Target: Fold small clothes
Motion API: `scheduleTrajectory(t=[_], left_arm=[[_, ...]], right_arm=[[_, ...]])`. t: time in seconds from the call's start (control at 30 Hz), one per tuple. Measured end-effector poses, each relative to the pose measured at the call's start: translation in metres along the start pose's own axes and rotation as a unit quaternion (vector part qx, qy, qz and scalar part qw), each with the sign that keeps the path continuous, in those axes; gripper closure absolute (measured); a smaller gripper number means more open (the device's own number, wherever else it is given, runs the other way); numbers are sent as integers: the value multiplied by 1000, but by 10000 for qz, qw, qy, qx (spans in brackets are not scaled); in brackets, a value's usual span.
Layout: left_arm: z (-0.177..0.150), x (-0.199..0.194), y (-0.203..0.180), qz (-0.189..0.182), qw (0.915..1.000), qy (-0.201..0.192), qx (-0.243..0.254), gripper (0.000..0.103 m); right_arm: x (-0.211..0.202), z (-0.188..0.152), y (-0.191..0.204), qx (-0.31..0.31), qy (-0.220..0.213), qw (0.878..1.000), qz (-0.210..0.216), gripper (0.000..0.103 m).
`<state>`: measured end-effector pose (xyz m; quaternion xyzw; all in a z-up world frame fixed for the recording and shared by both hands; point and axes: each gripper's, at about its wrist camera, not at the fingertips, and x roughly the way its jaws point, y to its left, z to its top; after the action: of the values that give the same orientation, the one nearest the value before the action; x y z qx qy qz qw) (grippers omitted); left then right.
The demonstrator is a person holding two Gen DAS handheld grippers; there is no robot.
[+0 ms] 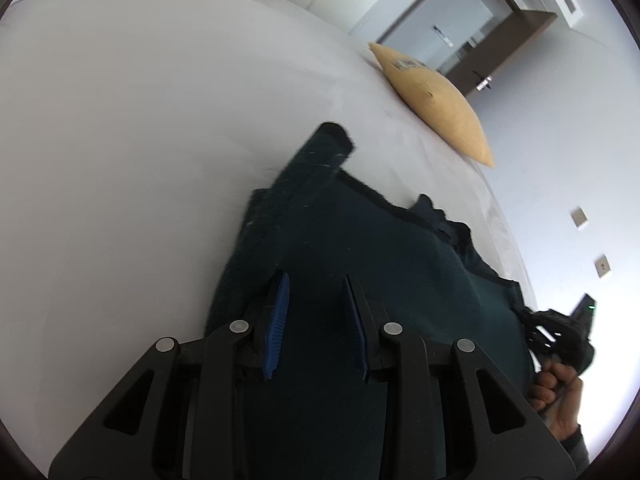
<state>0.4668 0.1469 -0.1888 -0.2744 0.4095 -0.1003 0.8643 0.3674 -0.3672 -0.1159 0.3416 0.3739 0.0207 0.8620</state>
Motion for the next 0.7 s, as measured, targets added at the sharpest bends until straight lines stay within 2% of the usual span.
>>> scheduleTrajectory(t=[0.07, 0.17, 0.27, 0.33, 0.37, 0.4, 0.47, 0.53, 0.57, 0.6, 0.7], left_arm=[[-7, -3, -4, 66, 9999, -93, 5, 75], [-13, 0, -13, 156, 9997, -159, -55, 75], [-15, 0, -20, 127, 9996, -189, -176, 75], [-19, -6, -14, 108, 9994, -225, -239, 75], [-22, -11, -14, 100, 9993, -237, -260, 76], [-22, -13, -13, 95, 9992, -252, -280, 76], [-23, -18, -12, 133, 9989, -323, -313, 76], [-26, -24, -9, 160, 9982, -413, -404, 75], [-27, -27, -4, 192, 9974, -447, -537, 76], [-29, -29, 3, 46, 9963, -456, -723, 76], [-32, -36, 5, 14, 9959, -465, -774, 76]], right_arm=[[3, -7, 23, -276, 155, 9991, 295, 64], [15, -19, 57, -885, 549, 9927, 602, 63], [30, -26, 60, -967, 677, 9917, 519, 59], [34, -21, 40, -665, 611, 9936, 672, 70], [34, -18, 30, -501, 580, 9946, 703, 86], [34, -15, 22, -338, 576, 9952, 716, 98], [24, -12, 8, -55, 480, 9966, 665, 97], [8, -14, 18, -276, 326, 9978, 502, 78], [3, -17, 27, -407, 279, 9974, 522, 63], [-3, -20, 34, -506, 259, 9966, 601, 52], [-8, -33, 53, -675, 449, 9877, 1335, 41]])
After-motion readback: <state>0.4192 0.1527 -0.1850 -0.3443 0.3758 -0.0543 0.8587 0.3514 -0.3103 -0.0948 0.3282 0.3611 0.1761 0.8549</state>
